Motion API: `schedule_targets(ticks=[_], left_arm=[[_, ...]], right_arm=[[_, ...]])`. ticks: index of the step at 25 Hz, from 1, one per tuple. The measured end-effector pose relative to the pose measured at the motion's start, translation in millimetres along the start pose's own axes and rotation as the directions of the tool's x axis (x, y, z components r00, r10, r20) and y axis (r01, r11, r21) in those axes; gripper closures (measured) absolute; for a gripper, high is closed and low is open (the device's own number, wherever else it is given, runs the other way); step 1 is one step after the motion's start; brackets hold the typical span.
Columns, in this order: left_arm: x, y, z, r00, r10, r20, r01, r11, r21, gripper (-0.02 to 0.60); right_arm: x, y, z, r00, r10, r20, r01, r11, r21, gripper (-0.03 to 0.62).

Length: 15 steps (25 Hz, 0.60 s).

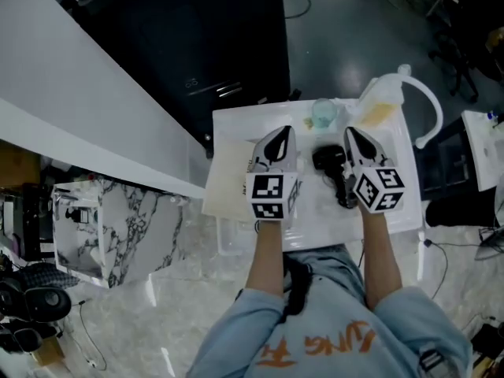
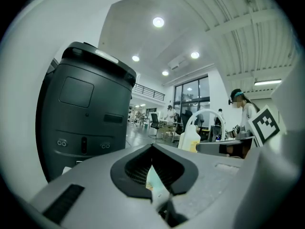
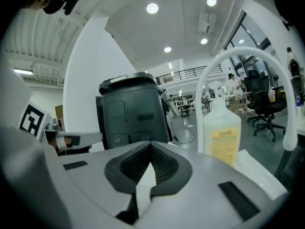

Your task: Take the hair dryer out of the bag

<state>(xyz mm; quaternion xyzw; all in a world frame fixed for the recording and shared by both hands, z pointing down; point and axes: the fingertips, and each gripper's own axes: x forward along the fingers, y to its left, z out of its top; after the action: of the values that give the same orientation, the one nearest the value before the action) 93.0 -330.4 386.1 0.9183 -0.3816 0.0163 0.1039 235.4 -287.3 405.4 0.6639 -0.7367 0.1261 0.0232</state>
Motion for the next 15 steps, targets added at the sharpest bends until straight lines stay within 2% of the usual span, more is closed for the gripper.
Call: schedule_targets(ticks=[6,12,15], left_arm=[[-12.9,3.5,43.4,0.995,0.015,0.097,-0.017,1.0,0.011,0.578],[-11.8,3.2,107.1,0.976,0.068,0.205,-0.085,0.994,0.072,0.578],[-13.4,-3.6,124.1,0.969,0.093,0.228,-0.116,0.989,0.093,0.578]], right_arm=[[-5.2,23.7,56.3,0.99,0.103,0.101,-0.102,0.995,-0.015,0.595],[-1.1,33.2,115.5,0.974,0.118,0.195,-0.099,0.989,-0.105,0.595],[3.8,39.0,140.7,0.963,0.112,0.245,-0.089,0.991,-0.102,0.595]])
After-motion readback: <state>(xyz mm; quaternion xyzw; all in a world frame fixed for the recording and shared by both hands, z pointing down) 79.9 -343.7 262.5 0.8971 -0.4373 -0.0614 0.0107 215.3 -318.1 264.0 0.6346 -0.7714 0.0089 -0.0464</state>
